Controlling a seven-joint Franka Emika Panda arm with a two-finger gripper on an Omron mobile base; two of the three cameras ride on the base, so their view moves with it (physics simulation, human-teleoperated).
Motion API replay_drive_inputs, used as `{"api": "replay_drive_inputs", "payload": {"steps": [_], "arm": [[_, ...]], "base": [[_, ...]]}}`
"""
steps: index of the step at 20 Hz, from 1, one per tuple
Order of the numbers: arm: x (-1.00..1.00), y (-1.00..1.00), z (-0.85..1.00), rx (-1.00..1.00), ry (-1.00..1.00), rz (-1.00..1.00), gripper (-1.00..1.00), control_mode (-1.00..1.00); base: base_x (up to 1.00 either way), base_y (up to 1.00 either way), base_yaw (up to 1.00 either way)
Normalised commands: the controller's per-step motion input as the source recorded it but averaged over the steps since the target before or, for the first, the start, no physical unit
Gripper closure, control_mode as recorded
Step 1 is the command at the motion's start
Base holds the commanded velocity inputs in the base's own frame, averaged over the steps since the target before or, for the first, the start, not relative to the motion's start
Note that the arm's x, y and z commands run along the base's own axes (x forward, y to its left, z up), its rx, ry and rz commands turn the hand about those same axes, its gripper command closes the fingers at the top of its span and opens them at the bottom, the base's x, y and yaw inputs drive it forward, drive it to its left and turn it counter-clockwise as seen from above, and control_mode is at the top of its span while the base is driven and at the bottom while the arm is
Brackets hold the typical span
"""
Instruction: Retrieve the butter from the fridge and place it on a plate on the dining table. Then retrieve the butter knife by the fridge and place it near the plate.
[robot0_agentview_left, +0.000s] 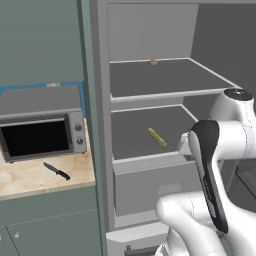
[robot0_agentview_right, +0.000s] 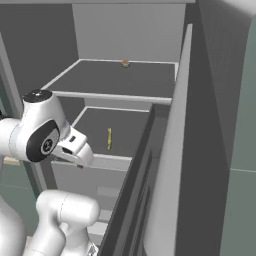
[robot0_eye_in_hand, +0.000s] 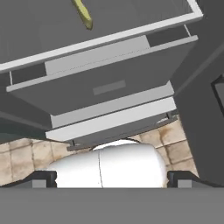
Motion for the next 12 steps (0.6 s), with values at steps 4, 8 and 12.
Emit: {"api": "replay_drive_inputs", "payload": {"steps": [4,8,12], "arm": [[0.26,0.0,0.1,-0.03,-0.45,0.0,-1.0,-1.0],[0.49,0.0,0.27,0.0,-0.02,0.0,-1.0,-1.0],[0.72,-0.03,0.02,0.0,-0.29,0.04,-1.0,-1.0]], "base": [[0.0,0.0,0.0],[0.0,0.0,0.0],[0.0,0.0,0.0]]}}
